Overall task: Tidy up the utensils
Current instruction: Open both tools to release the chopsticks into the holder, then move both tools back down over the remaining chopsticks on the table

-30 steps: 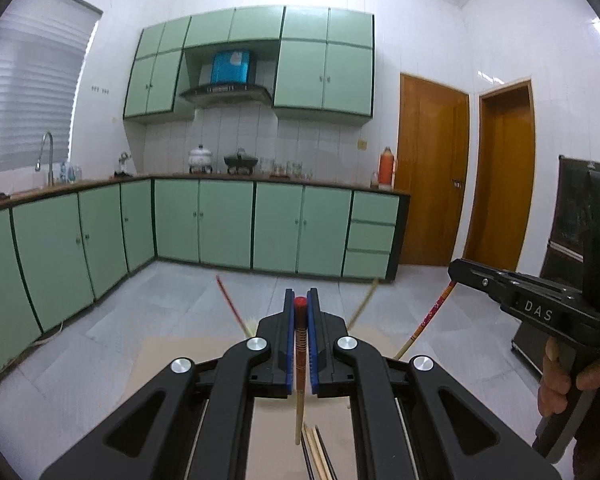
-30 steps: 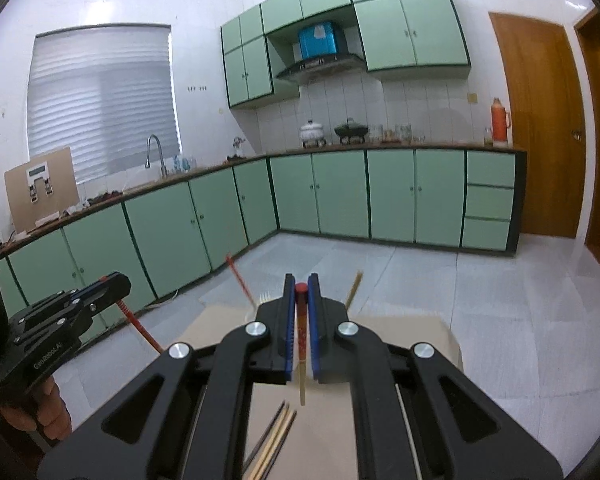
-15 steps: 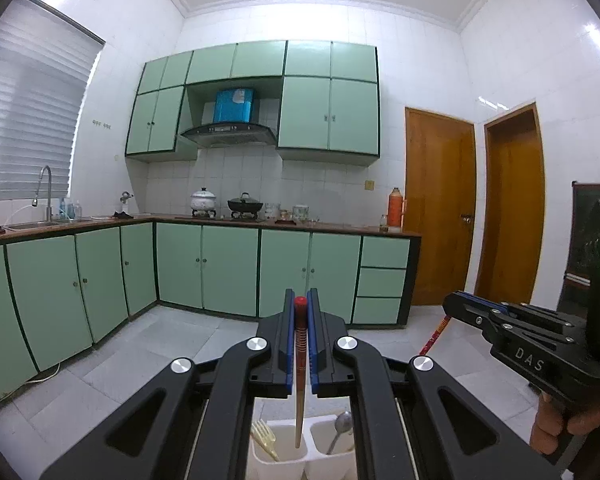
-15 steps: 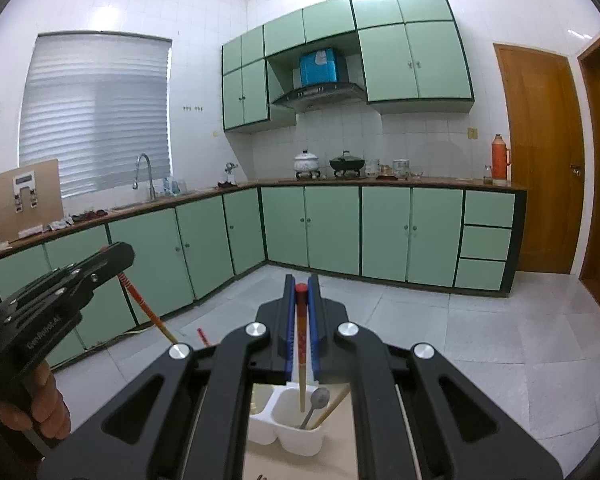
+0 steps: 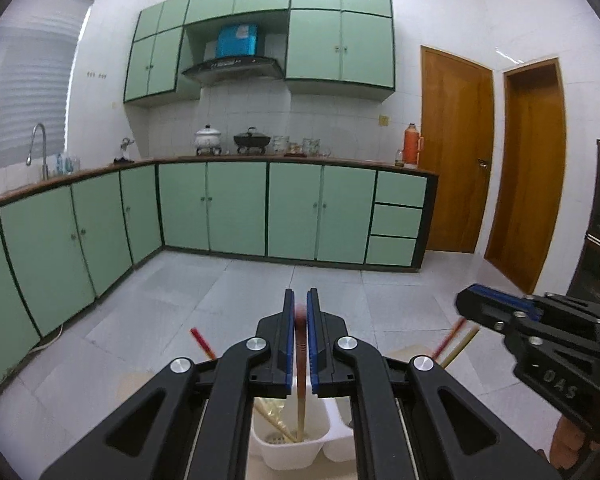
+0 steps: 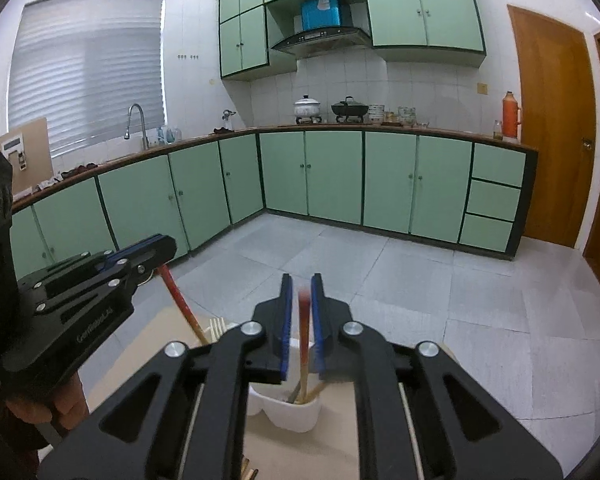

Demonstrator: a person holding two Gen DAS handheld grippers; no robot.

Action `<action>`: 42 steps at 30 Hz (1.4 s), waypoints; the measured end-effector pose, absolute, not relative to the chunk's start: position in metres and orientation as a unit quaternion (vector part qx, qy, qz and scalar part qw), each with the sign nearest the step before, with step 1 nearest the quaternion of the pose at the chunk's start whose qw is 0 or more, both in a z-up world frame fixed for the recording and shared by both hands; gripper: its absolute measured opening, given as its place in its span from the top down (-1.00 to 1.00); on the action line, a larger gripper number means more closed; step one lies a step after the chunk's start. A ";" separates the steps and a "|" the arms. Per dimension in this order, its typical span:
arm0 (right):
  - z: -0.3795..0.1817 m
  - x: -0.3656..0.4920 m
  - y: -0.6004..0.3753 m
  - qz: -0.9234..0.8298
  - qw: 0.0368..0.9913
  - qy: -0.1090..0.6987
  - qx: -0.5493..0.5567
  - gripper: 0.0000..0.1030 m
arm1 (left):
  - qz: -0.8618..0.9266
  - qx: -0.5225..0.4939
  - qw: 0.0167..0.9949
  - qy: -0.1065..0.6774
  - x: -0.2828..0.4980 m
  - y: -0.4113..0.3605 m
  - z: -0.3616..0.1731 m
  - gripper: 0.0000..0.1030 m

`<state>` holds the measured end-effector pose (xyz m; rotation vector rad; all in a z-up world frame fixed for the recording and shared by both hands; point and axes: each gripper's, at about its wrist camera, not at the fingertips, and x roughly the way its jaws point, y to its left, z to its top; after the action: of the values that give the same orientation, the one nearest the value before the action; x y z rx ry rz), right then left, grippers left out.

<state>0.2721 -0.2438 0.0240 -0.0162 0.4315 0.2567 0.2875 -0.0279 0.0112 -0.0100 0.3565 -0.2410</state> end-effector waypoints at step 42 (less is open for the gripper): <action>-0.139 0.021 -0.244 0.046 0.968 0.245 0.009 -0.83 | -0.097 0.038 0.954 0.281 0.058 0.012 -0.131 -0.74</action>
<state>0.0212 -0.2438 -0.1387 0.0187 0.4950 0.0932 0.0583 0.0122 -0.1308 0.0765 0.5714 -0.1969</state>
